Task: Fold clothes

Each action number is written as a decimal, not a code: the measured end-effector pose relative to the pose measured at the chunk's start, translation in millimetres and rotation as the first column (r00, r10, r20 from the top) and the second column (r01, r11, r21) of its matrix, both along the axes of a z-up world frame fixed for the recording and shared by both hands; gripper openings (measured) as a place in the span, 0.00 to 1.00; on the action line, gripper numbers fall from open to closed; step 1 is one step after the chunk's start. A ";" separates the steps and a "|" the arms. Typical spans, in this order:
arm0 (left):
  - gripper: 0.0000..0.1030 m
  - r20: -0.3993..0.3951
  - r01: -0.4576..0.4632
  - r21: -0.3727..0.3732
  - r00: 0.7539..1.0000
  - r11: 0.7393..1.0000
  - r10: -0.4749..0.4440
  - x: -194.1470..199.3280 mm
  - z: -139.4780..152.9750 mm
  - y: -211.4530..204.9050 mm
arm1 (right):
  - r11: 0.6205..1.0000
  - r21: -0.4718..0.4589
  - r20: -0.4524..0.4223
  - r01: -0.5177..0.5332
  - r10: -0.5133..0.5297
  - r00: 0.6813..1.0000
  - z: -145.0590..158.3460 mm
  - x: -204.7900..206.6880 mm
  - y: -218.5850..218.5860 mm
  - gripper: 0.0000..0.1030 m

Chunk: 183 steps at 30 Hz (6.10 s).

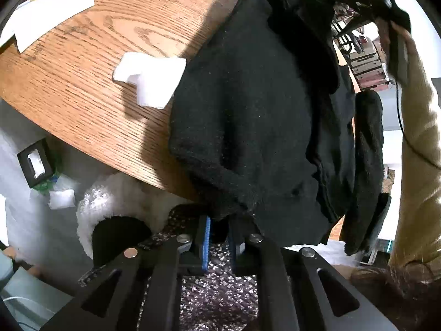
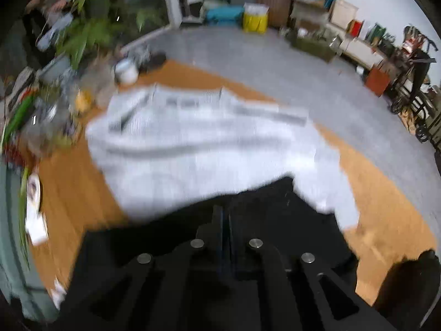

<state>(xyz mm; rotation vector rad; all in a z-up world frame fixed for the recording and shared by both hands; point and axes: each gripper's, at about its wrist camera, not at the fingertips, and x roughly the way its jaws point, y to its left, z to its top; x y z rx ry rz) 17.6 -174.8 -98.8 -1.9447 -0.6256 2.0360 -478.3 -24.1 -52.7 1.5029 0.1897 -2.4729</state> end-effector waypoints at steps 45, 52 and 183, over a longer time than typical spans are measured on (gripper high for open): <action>0.41 -0.049 -0.155 0.059 0.986 0.986 0.158 -27.0 27.9 -58.6 | 0.998 0.052 -0.108 -0.041 0.046 0.993 -17.6 -25.2 -67.7 0.75; 0.41 -0.066 -0.092 0.036 0.993 0.995 0.094 -45.8 28.3 -24.5 | 0.997 -0.022 -0.091 -0.079 0.077 0.993 -1.4 0.7 -33.2 0.75; 0.63 -0.286 0.013 0.044 0.958 0.999 0.000 -49.2 53.5 23.0 | 0.930 -0.353 0.231 0.096 -0.013 0.973 15.1 166.9 42.0 0.11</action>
